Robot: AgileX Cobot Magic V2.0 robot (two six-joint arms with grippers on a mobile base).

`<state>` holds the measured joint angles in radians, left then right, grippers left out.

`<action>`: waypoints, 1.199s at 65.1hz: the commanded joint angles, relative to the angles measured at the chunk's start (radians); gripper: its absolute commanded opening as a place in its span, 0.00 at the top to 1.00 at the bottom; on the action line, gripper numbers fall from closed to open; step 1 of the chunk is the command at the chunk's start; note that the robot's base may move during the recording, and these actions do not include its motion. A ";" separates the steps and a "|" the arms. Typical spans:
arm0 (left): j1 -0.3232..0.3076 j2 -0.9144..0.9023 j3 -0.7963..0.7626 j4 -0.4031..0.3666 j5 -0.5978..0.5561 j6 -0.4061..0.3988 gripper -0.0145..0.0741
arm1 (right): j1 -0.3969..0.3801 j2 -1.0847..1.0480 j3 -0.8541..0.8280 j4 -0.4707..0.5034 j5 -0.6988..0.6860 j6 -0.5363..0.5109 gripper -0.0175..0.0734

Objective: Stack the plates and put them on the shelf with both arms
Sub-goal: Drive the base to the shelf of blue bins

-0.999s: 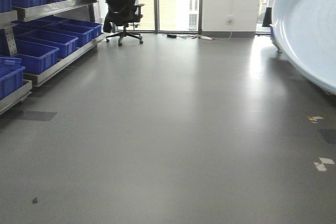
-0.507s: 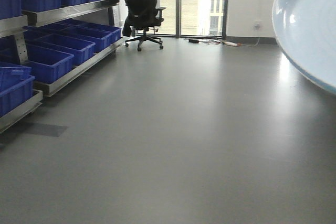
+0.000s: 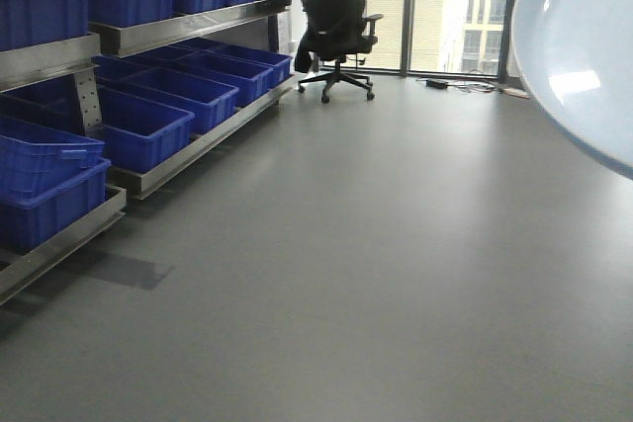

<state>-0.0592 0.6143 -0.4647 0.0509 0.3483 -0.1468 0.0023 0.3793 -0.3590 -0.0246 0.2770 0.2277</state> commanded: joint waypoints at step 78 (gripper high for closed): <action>-0.007 0.002 -0.029 0.001 -0.080 -0.007 0.74 | -0.004 0.002 -0.031 -0.004 -0.108 -0.002 0.75</action>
<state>-0.0592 0.6143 -0.4647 0.0509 0.3483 -0.1468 0.0023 0.3793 -0.3590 -0.0246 0.2770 0.2277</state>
